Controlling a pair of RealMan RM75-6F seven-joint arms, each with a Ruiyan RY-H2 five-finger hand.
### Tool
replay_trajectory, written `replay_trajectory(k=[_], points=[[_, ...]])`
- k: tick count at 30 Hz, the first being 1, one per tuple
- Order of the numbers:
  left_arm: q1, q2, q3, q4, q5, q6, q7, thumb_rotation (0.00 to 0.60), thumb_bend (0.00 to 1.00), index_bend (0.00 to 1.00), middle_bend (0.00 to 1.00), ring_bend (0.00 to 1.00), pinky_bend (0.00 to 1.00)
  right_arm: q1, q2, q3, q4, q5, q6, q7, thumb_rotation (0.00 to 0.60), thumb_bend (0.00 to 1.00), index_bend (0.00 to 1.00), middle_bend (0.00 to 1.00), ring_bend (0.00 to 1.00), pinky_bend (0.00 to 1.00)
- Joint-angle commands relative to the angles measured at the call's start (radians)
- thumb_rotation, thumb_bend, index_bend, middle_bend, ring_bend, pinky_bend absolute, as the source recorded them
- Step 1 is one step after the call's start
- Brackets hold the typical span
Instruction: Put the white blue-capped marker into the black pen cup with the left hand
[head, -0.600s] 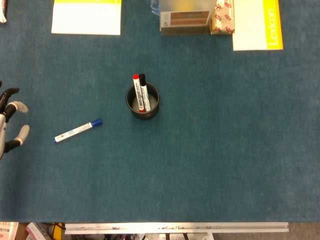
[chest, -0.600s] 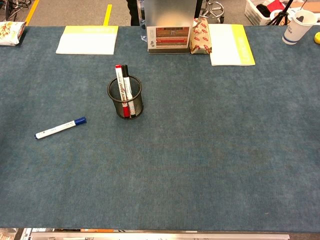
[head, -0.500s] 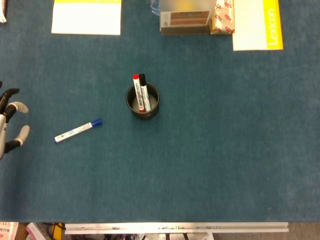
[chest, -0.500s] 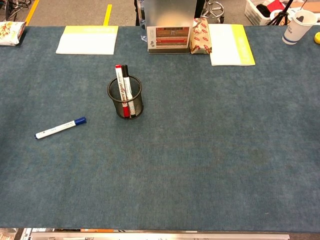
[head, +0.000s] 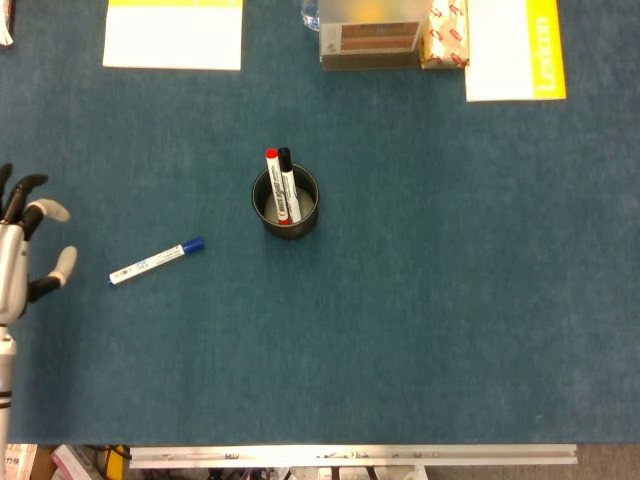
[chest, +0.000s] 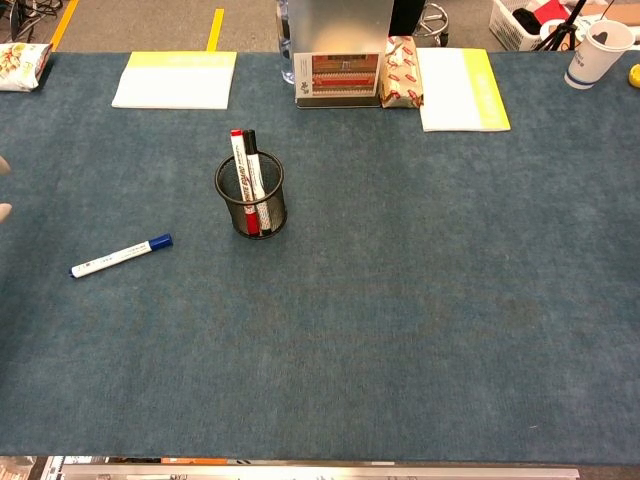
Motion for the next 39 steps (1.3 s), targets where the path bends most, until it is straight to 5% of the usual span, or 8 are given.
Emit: replay_trajectory(k=[1,11,28,35,39], points=[[-0.029,-0.011,-0.017,-0.05,-0.031,-0.05,0.051,0.6,0.27,0.43,0.2,0.07,0.14,-0.006,0.007,0.001,-0.005,-0.004,0.014,0.005,0.6,0.0,0.3,0.25,0.22,0.38],[-0.099,-0.054,-0.083,-0.202,-0.237,-0.155,0.311,0.6,0.27,0.45,0.18,0.06,0.14,-0.033,0.029,0.003,-0.029,-0.025,0.075,0.011,0.6,0.0,0.3,0.25,0.22,0.38],[-0.201,-0.154,-0.085,-0.229,-0.407,-0.185,0.599,0.599,0.27,0.44,0.13,0.02,0.13,-0.054,0.045,0.007,-0.043,-0.03,0.106,0.018,0.6,0.0,0.3,0.25,0.22,0.38],[-0.214,-0.199,-0.074,-0.236,-0.415,-0.155,0.631,0.366,0.27,0.44,0.13,0.02,0.13,-0.052,0.048,0.01,-0.042,-0.028,0.1,0.029,0.6,0.0,0.3,0.25,0.22,0.38],[-0.217,-0.217,-0.061,-0.235,-0.42,-0.143,0.649,0.364,0.27,0.44,0.13,0.02,0.13,-0.05,0.052,0.012,-0.041,-0.027,0.097,0.043,0.6,0.0,0.3,0.25,0.22,0.38]])
